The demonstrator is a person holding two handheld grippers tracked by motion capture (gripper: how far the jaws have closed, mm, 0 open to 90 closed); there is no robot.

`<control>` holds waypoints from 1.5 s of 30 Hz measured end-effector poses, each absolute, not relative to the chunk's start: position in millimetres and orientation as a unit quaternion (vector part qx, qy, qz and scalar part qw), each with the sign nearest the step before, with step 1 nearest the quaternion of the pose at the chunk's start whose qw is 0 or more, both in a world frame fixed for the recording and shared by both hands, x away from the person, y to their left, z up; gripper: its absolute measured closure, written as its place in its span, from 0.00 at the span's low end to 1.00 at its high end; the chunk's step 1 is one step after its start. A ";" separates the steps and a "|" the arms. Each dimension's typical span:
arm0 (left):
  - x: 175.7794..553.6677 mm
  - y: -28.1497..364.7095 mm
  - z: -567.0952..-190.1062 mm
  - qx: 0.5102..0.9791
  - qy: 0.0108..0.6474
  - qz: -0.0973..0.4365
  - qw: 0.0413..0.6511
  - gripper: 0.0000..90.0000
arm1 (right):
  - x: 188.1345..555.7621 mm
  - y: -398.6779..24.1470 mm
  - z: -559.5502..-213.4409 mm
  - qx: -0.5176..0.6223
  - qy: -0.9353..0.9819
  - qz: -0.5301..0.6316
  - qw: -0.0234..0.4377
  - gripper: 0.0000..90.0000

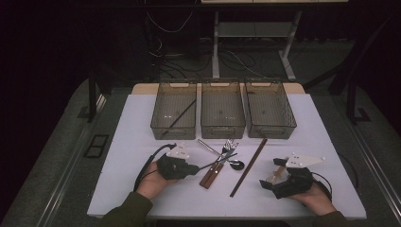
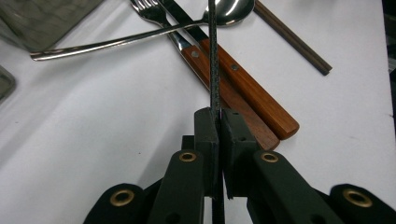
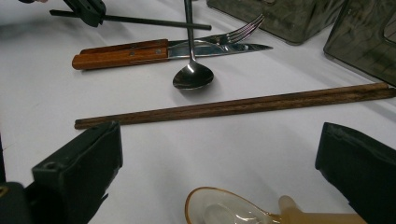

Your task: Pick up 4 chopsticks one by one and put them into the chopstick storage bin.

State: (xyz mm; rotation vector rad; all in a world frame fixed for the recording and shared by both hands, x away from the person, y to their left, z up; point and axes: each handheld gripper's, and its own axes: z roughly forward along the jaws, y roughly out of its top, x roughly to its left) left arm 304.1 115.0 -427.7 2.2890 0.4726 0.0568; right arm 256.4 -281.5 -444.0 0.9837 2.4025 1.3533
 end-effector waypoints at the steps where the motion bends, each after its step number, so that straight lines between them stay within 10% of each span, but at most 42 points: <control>1: 303.9 116.0 -426.4 0.900 0.188 0.022 0.393 0.95 | 256.4 -281.6 -443.9 0.335 0.816 0.459 0.107 0.01; 45: 326.6 196.0 -393.3 0.842 0.301 0.089 0.438 0.95 | 256.5 -281.7 -443.9 0.335 0.816 0.458 0.108 0.01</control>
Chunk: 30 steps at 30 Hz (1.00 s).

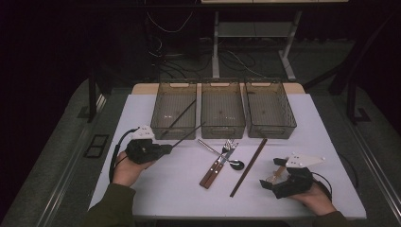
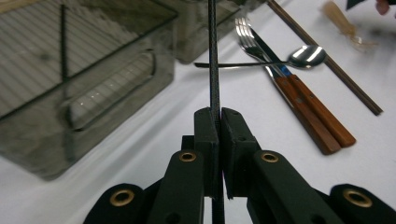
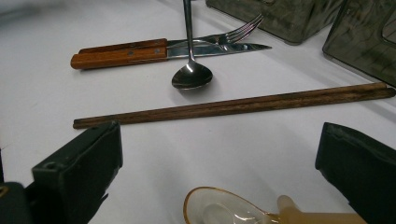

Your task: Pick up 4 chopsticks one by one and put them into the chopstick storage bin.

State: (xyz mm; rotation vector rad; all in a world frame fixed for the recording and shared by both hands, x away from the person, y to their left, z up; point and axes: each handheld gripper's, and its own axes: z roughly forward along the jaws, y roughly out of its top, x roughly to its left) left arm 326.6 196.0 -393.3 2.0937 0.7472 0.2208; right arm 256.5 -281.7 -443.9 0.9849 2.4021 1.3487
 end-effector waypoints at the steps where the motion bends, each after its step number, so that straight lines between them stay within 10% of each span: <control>1: 327.4 197.3 -392.7 0.842 0.303 0.091 0.438 0.95 | 256.6 -281.6 -444.1 0.334 0.816 0.458 0.109 0.01; 30: 401.4 217.3 -357.2 0.789 0.406 0.142 0.439 0.95 | 257.3 -282.8 -443.9 0.336 0.815 0.460 0.108 0.01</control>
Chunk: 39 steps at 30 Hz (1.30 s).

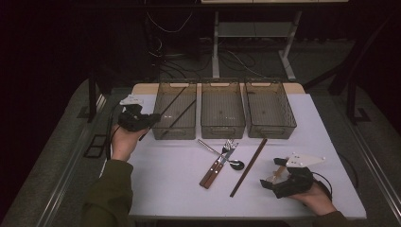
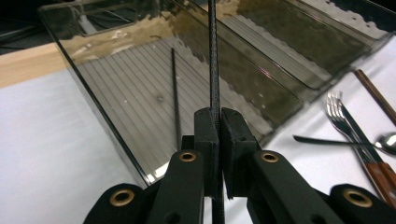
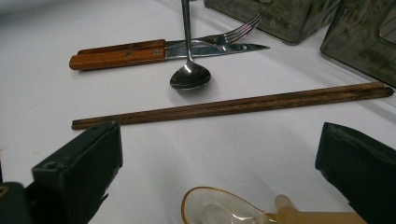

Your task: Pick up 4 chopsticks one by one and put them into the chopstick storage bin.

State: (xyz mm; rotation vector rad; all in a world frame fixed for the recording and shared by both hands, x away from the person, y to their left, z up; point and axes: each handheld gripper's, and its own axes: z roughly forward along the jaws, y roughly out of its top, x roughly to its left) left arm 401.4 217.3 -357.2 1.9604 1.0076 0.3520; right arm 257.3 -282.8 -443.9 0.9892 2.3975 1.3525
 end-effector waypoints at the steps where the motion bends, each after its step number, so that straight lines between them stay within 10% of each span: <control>1: 403.6 216.4 -356.7 0.787 0.409 0.142 0.440 0.95 | 257.4 -282.8 -443.9 0.336 0.815 0.460 0.108 0.01; 39: 473.7 171.1 -390.1 0.795 0.452 0.166 0.369 0.94 | 256.3 -282.7 -443.0 0.331 0.815 0.464 0.106 0.01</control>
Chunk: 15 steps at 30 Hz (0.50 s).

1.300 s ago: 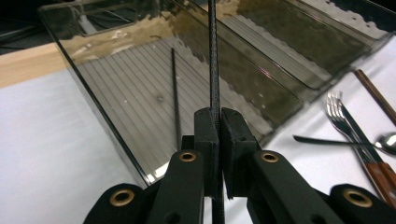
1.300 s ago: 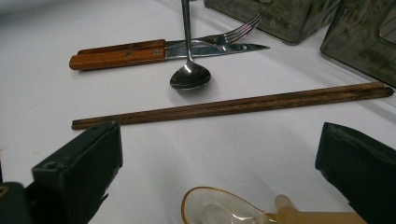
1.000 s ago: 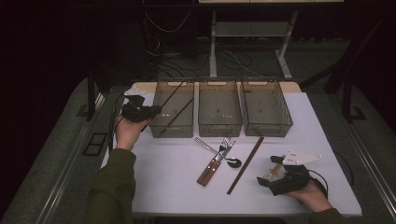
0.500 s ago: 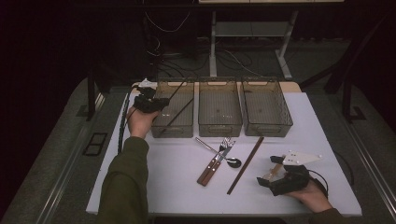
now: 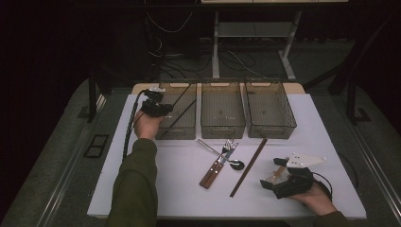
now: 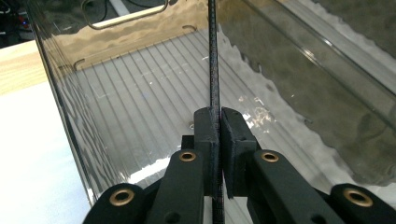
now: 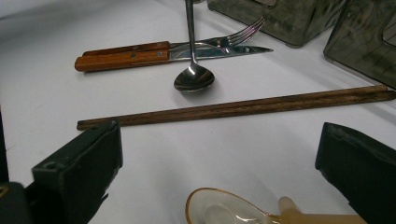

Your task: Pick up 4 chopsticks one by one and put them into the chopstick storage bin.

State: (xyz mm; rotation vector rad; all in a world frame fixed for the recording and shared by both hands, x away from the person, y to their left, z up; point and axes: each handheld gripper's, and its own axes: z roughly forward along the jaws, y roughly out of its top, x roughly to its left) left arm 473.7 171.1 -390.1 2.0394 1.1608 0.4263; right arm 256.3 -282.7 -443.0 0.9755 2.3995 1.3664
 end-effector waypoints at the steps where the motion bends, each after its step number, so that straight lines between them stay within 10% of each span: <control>1: 473.7 171.3 -390.1 0.795 0.452 0.167 0.369 0.94 | 256.2 -282.5 -443.1 0.331 0.815 0.464 0.106 0.01; 15: 469.0 172.2 -380.8 0.787 0.450 0.175 0.385 0.68 | 256.2 -282.5 -443.2 0.330 0.815 0.464 0.107 0.01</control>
